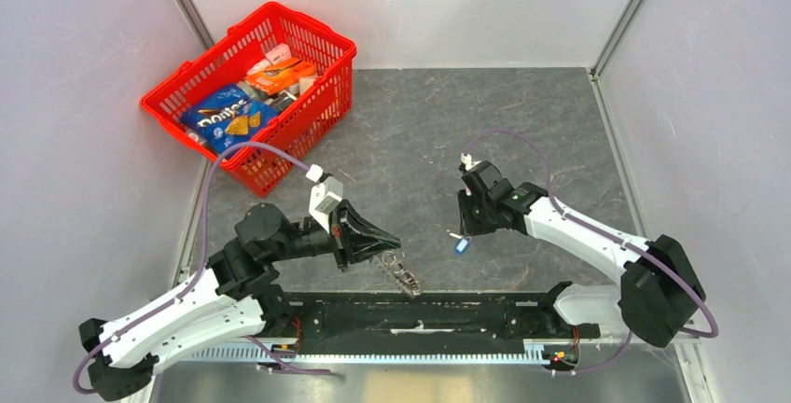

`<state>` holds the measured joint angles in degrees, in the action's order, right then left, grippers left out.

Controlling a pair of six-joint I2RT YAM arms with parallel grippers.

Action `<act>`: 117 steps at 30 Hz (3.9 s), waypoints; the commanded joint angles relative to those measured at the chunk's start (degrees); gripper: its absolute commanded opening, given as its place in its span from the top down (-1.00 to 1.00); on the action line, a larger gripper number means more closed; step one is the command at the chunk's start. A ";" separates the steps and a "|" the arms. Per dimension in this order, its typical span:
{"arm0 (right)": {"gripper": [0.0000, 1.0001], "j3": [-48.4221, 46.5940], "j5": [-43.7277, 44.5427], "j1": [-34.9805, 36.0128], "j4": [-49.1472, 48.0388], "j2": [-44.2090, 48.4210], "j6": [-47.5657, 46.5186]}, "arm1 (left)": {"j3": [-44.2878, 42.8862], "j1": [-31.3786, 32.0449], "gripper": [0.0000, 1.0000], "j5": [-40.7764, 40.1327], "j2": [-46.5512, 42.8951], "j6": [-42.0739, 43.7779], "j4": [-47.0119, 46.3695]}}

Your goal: Put the keys on the keyring

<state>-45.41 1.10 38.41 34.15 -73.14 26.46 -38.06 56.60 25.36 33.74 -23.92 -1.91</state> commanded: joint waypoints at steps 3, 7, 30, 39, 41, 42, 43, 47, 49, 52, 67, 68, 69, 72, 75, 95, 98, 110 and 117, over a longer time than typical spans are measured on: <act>0.05 -5.86 1.46 0.23 1.80 7.22 -0.75 | -0.97 -0.04 0.95 -0.67 -1.03 -0.07 -4.15; -0.05 -11.57 -1.73 0.20 5.31 13.07 -2.46 | -1.05 -0.09 0.96 0.40 -1.71 -0.24 -4.23; 0.01 -18.65 -48.68 0.26 -12.38 20.50 -4.49 | -2.85 -0.08 0.95 2.85 -2.80 -1.69 -5.35; 0.00 -15.63 -53.05 2.27 -21.40 20.12 -7.73 | -4.55 -0.10 0.96 1.56 -0.53 -3.12 -6.25; 0.00 -15.40 -53.13 3.25 -21.91 20.02 -9.66 | -5.08 -0.08 0.96 1.22 -0.02 -3.32 -6.26; 0.00 -15.42 -53.28 3.85 -21.93 19.79 -10.60 | -5.24 -0.08 0.96 0.96 0.17 -3.43 -6.26; -0.01 -15.53 -53.55 4.36 -21.73 19.51 -11.64 | -5.42 -0.08 0.96 0.72 0.34 -3.54 -6.26; -0.01 -15.38 -51.73 7.60 -21.29 19.09 -15.84 | -5.96 -0.09 0.95 -0.59 1.21 -4.17 -6.17; -0.01 -15.18 -50.47 9.58 -20.98 18.98 -18.38 | -6.06 -0.09 0.96 -1.54 1.48 -4.50 -6.32; -0.01 -15.11 -46.69 12.28 -19.46 18.53 -22.43 | -5.90 -0.08 0.96 -2.65 1.85 -4.98 -7.17; 0.08 -10.98 -38.39 16.76 -28.39 19.81 -23.36 | -5.72 -0.07 0.96 -4.83 2.65 -6.32 -8.90; 0.09 -10.59 -38.37 16.85 -29.23 20.05 -23.03 | -5.66 -0.08 0.95 -4.93 2.57 -6.38 -8.97; 0.09 -10.40 -38.37 16.86 -30.01 20.06 -22.75 | -5.62 -0.08 0.95 -5.14 2.56 -6.47 -8.98; 0.09 -10.31 -38.28 17.07 -31.24 20.22 -22.36 | -5.55 -0.08 0.96 -5.19 2.47 -6.44 -9.12; 0.10 -10.22 -38.52 17.13 -32.47 20.49 -21.86 | -5.54 -0.09 0.96 -5.24 2.49 -6.49 -9.11; 0.26 -9.57 -39.34 18.01 -36.26 18.53 -19.73 | -5.18 -0.08 0.95 -6.47 1.20 -6.49 -9.25; 0.31 -9.52 -39.05 18.16 -36.65 18.37 -19.67 | -5.18 -0.09 0.96 -6.47 1.16 -6.56 -9.34; 1.00 -9.88 -39.87 18.97 -37.23 17.72 -19.80 | -5.00 -0.08 0.96 -6.99 0.78 -6.54 -9.34; 1.00 -10.13 -39.89 19.06 -38.00 19.72 -18.73 | -4.92 -0.08 0.95 -6.51 0.56 -6.49 -9.59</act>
<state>-54.98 -37.67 56.80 -1.21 -55.00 7.01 -41.30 56.55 19.51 34.72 -29.26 -6.66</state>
